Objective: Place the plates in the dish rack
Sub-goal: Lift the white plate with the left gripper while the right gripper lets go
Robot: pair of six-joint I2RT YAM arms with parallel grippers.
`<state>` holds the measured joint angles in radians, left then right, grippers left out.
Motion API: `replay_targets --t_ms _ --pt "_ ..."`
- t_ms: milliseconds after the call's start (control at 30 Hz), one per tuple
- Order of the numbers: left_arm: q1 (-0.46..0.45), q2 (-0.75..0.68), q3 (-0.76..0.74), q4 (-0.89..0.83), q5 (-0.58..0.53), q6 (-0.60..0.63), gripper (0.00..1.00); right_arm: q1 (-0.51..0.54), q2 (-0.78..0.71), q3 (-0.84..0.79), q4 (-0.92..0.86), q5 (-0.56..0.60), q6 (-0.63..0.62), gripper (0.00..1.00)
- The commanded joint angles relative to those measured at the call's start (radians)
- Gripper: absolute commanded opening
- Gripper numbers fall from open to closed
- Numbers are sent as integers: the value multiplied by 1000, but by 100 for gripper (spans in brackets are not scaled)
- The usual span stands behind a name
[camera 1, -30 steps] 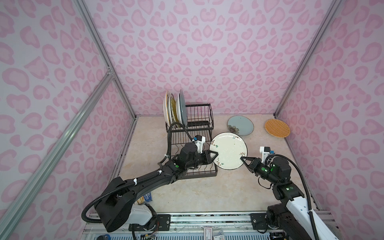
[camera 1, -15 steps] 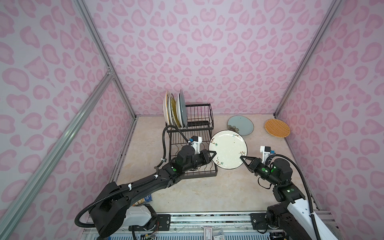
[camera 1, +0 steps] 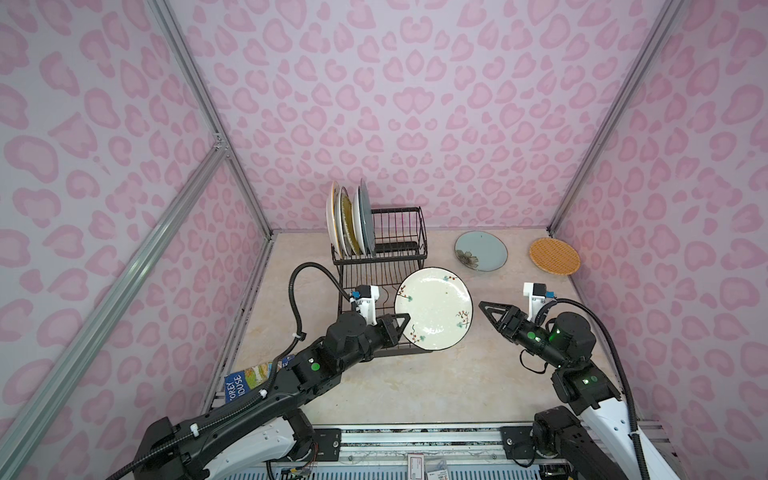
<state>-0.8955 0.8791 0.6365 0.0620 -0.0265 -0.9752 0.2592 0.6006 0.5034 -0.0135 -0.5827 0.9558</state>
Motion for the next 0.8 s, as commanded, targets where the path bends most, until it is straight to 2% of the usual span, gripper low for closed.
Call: replay_targets --t_ms 0,167,333,533,767 --pt "-10 -93 23 -65 -88 58 4 1 31 45 -43 34 -107 76" --pt "-32 -215 110 -237 -167 114 3 0 133 88 -20 34 -202 97" --pt "-34 -213 277 -362 -222 185 3 3 213 77 105 -7 -228 97" --pt "-36 -73 584 -489 -302 294 3 16 284 28 275 -41 -242 97" --pt "-37 145 901 -593 -523 396 3 64 354 -29 443 -91 -261 97"
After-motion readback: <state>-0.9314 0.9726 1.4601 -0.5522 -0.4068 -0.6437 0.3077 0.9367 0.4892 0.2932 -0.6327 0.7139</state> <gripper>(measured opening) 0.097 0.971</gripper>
